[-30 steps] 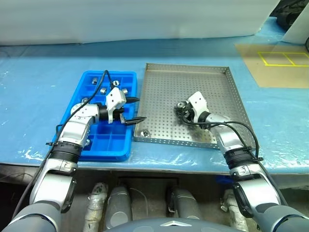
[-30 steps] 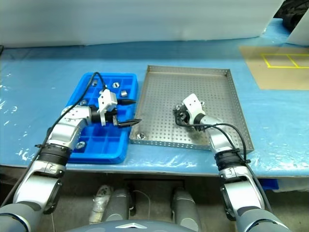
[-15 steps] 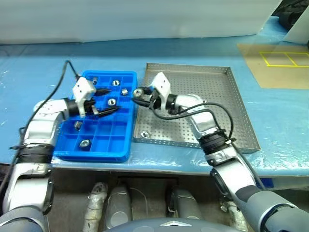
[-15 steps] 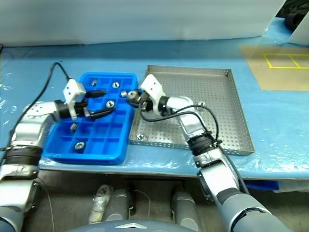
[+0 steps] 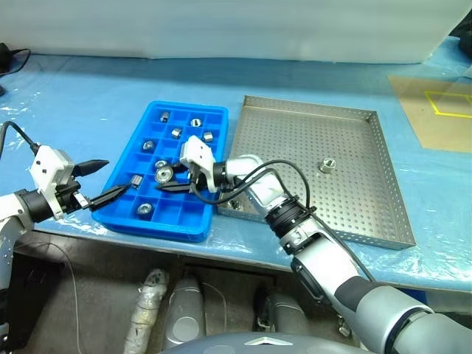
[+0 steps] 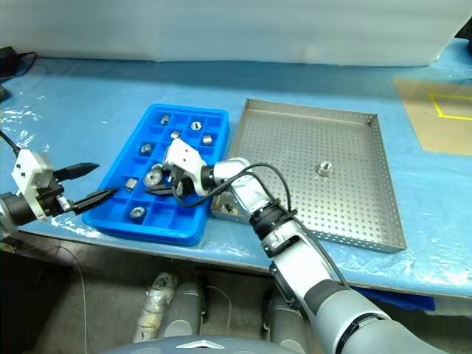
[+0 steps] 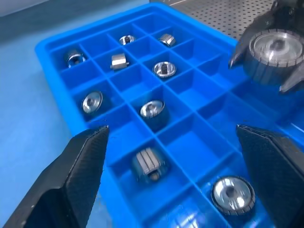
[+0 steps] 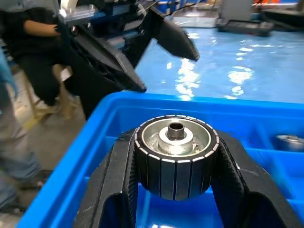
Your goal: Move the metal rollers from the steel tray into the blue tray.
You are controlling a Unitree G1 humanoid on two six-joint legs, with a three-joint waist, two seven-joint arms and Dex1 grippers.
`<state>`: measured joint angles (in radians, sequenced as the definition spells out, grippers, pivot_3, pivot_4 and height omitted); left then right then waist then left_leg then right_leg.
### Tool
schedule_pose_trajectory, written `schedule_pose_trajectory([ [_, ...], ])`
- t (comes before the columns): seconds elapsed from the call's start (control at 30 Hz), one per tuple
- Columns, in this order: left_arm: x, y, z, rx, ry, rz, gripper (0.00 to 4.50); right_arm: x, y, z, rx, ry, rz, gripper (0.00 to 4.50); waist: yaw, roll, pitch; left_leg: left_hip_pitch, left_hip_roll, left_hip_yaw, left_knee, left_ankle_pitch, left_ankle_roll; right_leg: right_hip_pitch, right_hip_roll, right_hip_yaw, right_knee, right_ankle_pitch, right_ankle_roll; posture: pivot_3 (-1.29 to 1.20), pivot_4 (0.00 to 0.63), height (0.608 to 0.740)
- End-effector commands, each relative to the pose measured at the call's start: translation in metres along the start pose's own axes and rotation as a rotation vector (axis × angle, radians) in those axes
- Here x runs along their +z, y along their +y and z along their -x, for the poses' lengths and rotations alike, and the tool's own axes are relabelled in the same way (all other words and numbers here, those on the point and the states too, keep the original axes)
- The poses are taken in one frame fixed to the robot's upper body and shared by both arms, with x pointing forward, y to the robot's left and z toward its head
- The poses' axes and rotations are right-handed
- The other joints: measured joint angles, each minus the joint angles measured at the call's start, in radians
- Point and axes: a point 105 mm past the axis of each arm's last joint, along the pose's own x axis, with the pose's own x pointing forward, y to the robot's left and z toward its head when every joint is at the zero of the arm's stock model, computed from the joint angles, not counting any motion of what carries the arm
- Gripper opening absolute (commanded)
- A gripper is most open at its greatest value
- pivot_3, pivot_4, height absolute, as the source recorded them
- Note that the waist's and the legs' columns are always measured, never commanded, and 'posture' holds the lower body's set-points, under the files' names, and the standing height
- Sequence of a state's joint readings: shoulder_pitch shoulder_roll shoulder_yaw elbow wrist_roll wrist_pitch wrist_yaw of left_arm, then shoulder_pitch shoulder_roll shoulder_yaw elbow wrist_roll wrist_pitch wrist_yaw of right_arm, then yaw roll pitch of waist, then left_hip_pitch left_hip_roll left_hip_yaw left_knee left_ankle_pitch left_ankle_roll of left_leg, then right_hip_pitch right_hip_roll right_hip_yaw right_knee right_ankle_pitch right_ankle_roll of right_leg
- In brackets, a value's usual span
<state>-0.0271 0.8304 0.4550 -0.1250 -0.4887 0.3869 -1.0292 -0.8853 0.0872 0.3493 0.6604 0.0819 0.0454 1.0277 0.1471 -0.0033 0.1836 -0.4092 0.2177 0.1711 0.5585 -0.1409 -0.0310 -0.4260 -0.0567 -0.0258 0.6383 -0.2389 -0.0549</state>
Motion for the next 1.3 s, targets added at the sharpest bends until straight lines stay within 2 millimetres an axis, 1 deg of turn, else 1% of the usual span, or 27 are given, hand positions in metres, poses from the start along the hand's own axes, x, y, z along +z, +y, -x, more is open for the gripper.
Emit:
schedule_pose_trajectory([
  [0.03,0.018,-0.005,0.003,0.007,-0.042,-0.047,4.5,0.009,-0.001,-0.005,0.013,-0.024,0.047,1.65,0.009,0.0,0.0,0.0,0.0,0.0,0.0,0.0,0.0,0.0,0.0,0.0,0.0,0.0,0.0,0.39,0.15,0.74],
  [0.13,0.019,-0.015,0.001,-0.013,-0.05,-0.043,4.5,-0.004,-0.004,-0.004,-0.014,0.013,0.052,1.65,0.014,-0.001,0.0,0.001,0.0,-0.003,0.0,0.0,0.0,0.0,0.0,0.0,0.001,0.0,0.0,0.39,0.15,0.74],
  [0.2,0.018,-0.017,-0.001,-0.016,-0.05,-0.041,4.5,-0.01,-0.008,-0.001,-0.044,0.027,0.039,1.65,0.016,-0.001,0.0,0.001,0.0,-0.006,-0.001,0.001,-0.001,0.0,0.0,0.0,0.001,0.0,0.0,0.39,0.15,0.74],
  [0.37,0.018,-0.016,-0.003,-0.021,-0.05,-0.037,4.5,-0.022,-0.012,0.005,-0.064,0.078,0.093,1.65,0.018,-0.001,0.0,0.002,0.0,-0.007,-0.003,0.002,-0.003,0.0,0.001,0.001,0.001,0.0,0.0,0.36,0.15,0.74],
  [0.47,0.019,-0.014,-0.009,-0.029,-0.055,-0.038,4.5,-0.023,-0.01,0.004,-0.065,0.058,0.072,1.65,0.019,-0.001,0.0,0.002,0.0,-0.007,-0.003,0.002,-0.003,0.0,0.0,0.0,0.001,0.0,0.0,0.34,0.15,0.74],
  [0.5,0.019,-0.015,-0.011,-0.036,-0.058,-0.038,4.5,-0.019,-0.011,0.004,-0.077,0.03,0.054,2.21,0.019,-0.001,0.0,0.002,0.0,-0.007,-0.003,0.002,-0.003,0.0,0.0,0.001,0.001,0.0,0.0,0.33,0.15,0.74],
  [0.53,0.019,-0.016,-0.013,-0.046,-0.059,-0.04,4.5,-0.015,-0.011,0.004,-0.08,0.008,0.038,2.36,0.018,-0.001,0.0,0.002,0.0,-0.007,-0.003,0.002,-0.003,0.0,0.0,0.001,0.001,0.0,0.0,0.33,0.15,0.74],
  [0.6,0.02,-0.017,-0.017,-0.064,-0.06,-0.044,4.5,-0.012,-0.013,0.005,-0.09,-0.002,0.035,2.9,0.017,-0.001,0.0,0.003,0.0,-0.007,-0.003,0.002,-0.003,0.0,0.001,0.001,0.001,0.0,0.0,0.31,0.15,0.74],
  [0.67,0.022,-0.016,-0.021,-0.077,-0.065,-0.046,4.5,-0.02,-0.013,0.01,-0.083,0.055,0.064,3.59,0.014,-0.001,0.0,0.002,0.0,-0.007,-0.003,0.002,-0.003,0.0,0.001,0.001,0.002,0.0,0.0,0.29,0.15,0.74],
  [0.7,0.024,-0.016,-0.024,-0.086,-0.07,-0.047,4.5,-0.022,-0.013,0.015,-0.079,0.07,0.074,3.89,0.013,-0.001,0.0,0.002,0.0,-0.007,-0.003,0.002,-0.003,0.0,0.001,0.001,0.002,0.0,0.0,0.28,0.15,0.74],
  [0.83,0.027,-0.018,-0.034,-0.138,-0.081,-0.043,4.5,-0.017,-0.034,0.039,-0.201,0.053,0.056,3.89,0.013,-0.001,-0.001,0.002,-0.001,-0.004,-0.002,0.002,-0.003,0.001,0.001,0.001,0.002,0.0,0.0,0.24,0.15,0.74],
  [0.93,0.031,-0.022,-0.046,-0.189,-0.104,-0.048,4.5,-0.011,-0.04,0.061,-0.24,0.037,0.036,3.89,0.012,-0.002,-0.001,0.003,-0.001,-0.001,-0.001,0.002,-0.004,0.002,0.0,0.001,0.002,0.0,0.0,0.21,0.15,0.74],
  [0.97,0.034,-0.025,-0.051,-0.21,-0.116,-0.049,4.5,-0.008,-0.039,0.069,-0.239,0.033,0.026,3.89,0.012,-0.002,-0.001,0.003,-0.001,-0.001,-0.001,0.003,-0.004,0.002,0.0,0.001,0.002,0.0,0.0,0.15,0.15,0.74],
  [1.0,0.037,-0.029,-0.059,-0.242,-0.132,-0.048,4.5,-0.008,-0.035,0.082,-0.227,0.04,0.007,3.89,0.011,-0.002,-0.001,0.003,-0.001,-0.001,-0.001,0.003,-0.004,0.002,0.001,0.001,0.002,0.0,0.0,0.13,0.15,0.74],
  [1.03,0.039,-0.032,-0.065,-0.263,-0.141,-0.049,4.5,-0.009,-0.032,0.089,-0.217,0.048,-0.007,3.89,0.009,-0.002,-0.001,0.003,-0.002,0.0,-0.001,0.003,-0.004,0.002,0.001,0.001,0.002,0.0,0.0,0.13,0.15,0.74],
  [1.13,0.041,-0.043,-0.084,-0.341,-0.163,-0.053,4.5,-0.022,-0.02,0.122,-0.203,0.151,0.005,3.89,0.0,-0.002,-0.001,0.003,-0.004,0.0,0.001,0.004,-0.007,0.002,0.002,0.001,0.002,0.0,0.001,0.06,0.15,0.74],
  [1.2,0.043,-0.048,-0.094,-0.38,-0.174,-0.055,4.5,-0.024,-0.014,0.14,-0.201,0.2,0.013,3.89,-0.004,-0.002,-0.001,0.003,-0.004,0.0,0.001,0.004,-0.007,0.002,0.002,0.001,0.002,0.0,0.001,0.03,0.15,0.74],
  [1.27,0.043,-0.051,-0.103,-0.41,-0.183,-0.057,4.5,-0.022,-0.011,0.154,-0.199,0.238,0.021,3.89,-0.015,-0.002,-0.001,0.003,-0.004,0.0,0.002,0.004,-0.007,0.002,0.003,0.002,0.002,0.0,0.001,0.01,0.15,0.74],
  [1.3,0.043,-0.052,-0.106,-0.418,-0.186,-0.058,4.5,-0.021,-0.01,0.159,-0.201,0.249,0.022,3.89,-0.023,-0.002,-0.001,0.003,-0.004,0.0,0.002,0.005,-0.007,0.002,0.003,0.002,0.002,0.0,0.001,0.01,0.15,0.74],
])
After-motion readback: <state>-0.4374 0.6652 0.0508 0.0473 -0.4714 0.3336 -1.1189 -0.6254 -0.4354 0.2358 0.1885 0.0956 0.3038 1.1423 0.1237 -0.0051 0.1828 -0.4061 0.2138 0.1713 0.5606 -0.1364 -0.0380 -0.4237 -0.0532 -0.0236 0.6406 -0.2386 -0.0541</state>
